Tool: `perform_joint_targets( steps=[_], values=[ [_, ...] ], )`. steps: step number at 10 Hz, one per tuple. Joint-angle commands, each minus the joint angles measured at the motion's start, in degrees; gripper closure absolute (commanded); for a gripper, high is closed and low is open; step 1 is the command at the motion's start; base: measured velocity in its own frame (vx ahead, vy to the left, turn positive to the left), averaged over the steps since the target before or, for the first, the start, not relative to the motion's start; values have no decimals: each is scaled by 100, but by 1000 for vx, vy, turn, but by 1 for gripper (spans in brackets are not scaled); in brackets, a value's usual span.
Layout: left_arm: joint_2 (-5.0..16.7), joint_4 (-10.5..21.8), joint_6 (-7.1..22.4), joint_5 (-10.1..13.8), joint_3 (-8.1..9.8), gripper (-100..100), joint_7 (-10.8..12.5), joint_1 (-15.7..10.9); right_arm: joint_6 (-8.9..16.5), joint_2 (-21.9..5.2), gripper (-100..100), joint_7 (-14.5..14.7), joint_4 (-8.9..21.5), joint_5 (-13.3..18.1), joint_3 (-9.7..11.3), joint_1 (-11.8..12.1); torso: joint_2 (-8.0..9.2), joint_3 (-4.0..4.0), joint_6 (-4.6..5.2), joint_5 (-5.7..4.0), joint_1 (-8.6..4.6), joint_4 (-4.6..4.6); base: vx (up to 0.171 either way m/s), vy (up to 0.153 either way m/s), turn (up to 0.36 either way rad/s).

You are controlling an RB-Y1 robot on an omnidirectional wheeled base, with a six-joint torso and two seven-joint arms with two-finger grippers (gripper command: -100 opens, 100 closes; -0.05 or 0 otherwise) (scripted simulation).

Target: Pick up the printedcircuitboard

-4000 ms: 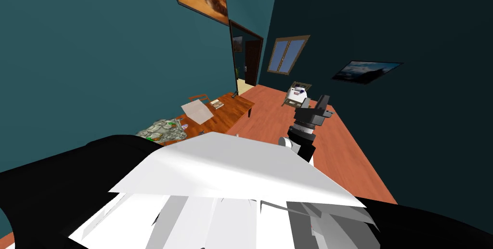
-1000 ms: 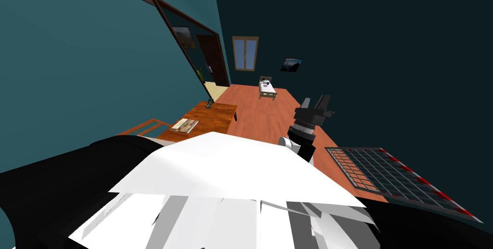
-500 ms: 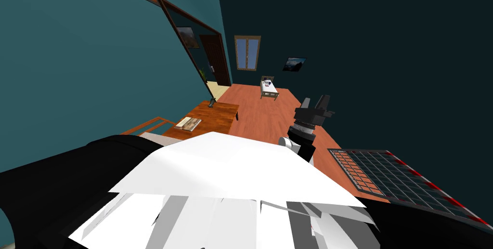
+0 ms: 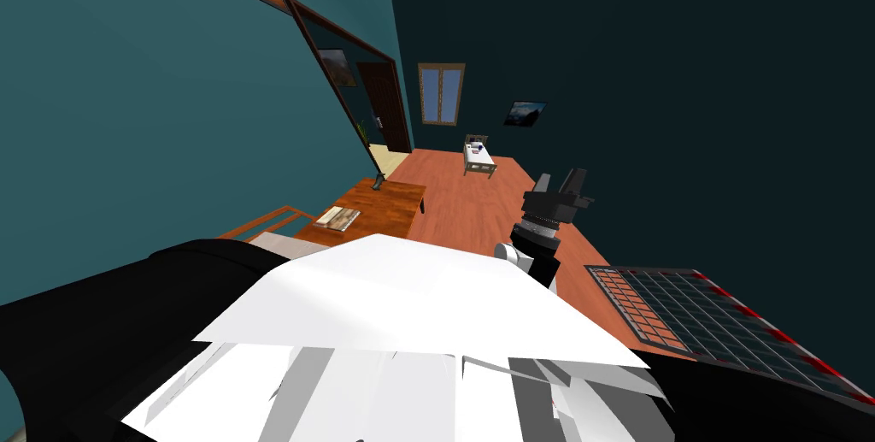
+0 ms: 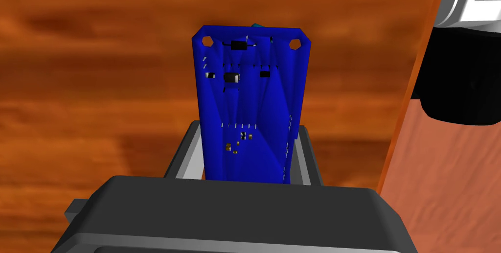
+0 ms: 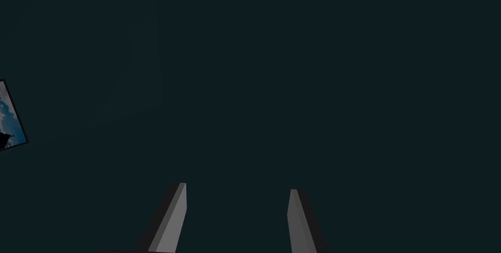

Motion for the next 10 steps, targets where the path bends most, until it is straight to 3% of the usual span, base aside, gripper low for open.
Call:
perform_joint_targets(
  steps=[1, 3, 4, 5, 10],
  values=[
    [0, 0, 0, 0, 0, 100, 0, 0, 0, 0, 0, 0, 0, 0, 0, 0, 0, 0, 0, 0, 0, 0, 0, 0, 0],
    [-2, 1, 2, 0, -1, 100, 0, 0, 0, 0, 0, 0, 0, 0, 0, 0, 2, 1, 0, 0, 5, 1, 0, 0, 0],
    [-2, 1, 2, 0, -1, 0, 0, 0, 0, 0, 0, 0, 0, 0, 0, 0, 2, 1, 0, 0, 6, 1, 0, 0, 0],
    [-8, -89, -48, -160, -28, 100, 153, -2, 0, 0, 0, 0, 0, 0, 0, 0, 2, 1, 0, 0, 6, 1, -1, 7, 4],
    [297, -467, 402, 316, 84, 100, -18, 578, 0, 1, 0, 0, 0, 0, 1, 0, -16, -8, 3, -7, -26, -2, 45, -56, -63]
  ],
)
